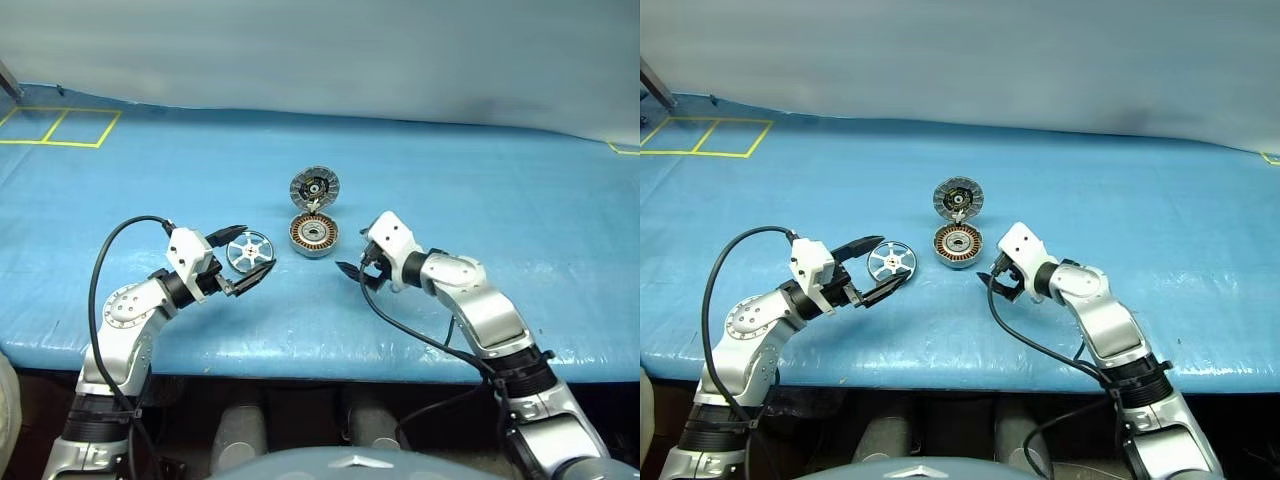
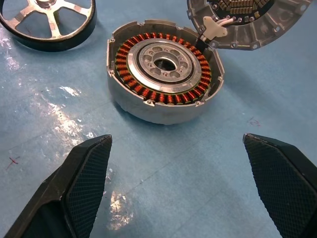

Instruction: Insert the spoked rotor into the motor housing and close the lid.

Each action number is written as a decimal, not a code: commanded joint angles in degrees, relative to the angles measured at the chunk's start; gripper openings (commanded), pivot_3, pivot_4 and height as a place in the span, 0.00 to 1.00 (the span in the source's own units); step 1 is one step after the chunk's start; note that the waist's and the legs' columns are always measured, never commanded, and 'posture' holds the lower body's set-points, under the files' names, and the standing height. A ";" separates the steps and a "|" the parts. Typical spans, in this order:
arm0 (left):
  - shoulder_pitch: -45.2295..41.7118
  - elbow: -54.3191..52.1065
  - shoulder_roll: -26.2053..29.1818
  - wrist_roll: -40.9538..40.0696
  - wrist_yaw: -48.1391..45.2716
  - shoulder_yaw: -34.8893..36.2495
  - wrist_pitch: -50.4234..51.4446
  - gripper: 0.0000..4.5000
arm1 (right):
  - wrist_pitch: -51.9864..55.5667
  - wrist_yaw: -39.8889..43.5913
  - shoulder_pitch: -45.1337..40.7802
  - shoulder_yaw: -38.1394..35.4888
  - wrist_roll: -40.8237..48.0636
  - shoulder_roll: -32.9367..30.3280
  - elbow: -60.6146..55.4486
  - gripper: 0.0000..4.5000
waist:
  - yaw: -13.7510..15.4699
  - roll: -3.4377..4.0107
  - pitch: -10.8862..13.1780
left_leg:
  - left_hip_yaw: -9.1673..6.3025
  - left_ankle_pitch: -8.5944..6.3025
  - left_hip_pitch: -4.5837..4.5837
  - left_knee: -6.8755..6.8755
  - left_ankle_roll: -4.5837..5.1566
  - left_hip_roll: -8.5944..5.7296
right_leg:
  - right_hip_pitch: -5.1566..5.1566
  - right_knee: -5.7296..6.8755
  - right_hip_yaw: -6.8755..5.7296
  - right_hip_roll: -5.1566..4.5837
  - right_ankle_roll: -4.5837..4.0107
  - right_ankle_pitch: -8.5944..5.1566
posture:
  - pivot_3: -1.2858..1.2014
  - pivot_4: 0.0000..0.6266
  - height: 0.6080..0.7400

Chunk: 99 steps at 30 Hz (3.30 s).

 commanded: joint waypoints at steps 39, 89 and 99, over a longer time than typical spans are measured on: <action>4.59 -3.01 0.00 -0.30 0.90 -1.45 0.10 1.00 | -24.14 27.59 -37.48 24.57 -26.87 6.82 36.84 0.99 | -0.25 0.06 0.03 | 0.05 0.00 0.03 -0.05 -0.01 0.03 | -0.07 0.07 -0.01 0.03 -0.30 0.16 | 0.52 0.24 1.00; 6.38 -3.61 0.00 -0.65 0.59 -2.67 1.18 1.00 | -25.34 28.65 -36.73 24.52 -31.24 9.15 40.27 0.80 | -0.12 0.08 0.04 | 0.07 0.00 0.08 -0.02 -0.01 0.04 | -0.05 0.11 -0.01 0.02 -0.32 0.14 | 0.52 0.24 1.00; 7.34 -5.00 1.12 -1.34 0.07 -1.85 2.24 1.00 | -22.63 26.82 -35.55 22.91 -30.57 10.93 37.54 0.58 | -0.21 0.09 0.05 | 0.08 -0.01 0.04 -0.13 -0.03 0.05 | -0.12 0.10 -0.01 0.03 -0.37 0.12 | 0.52 0.24 1.00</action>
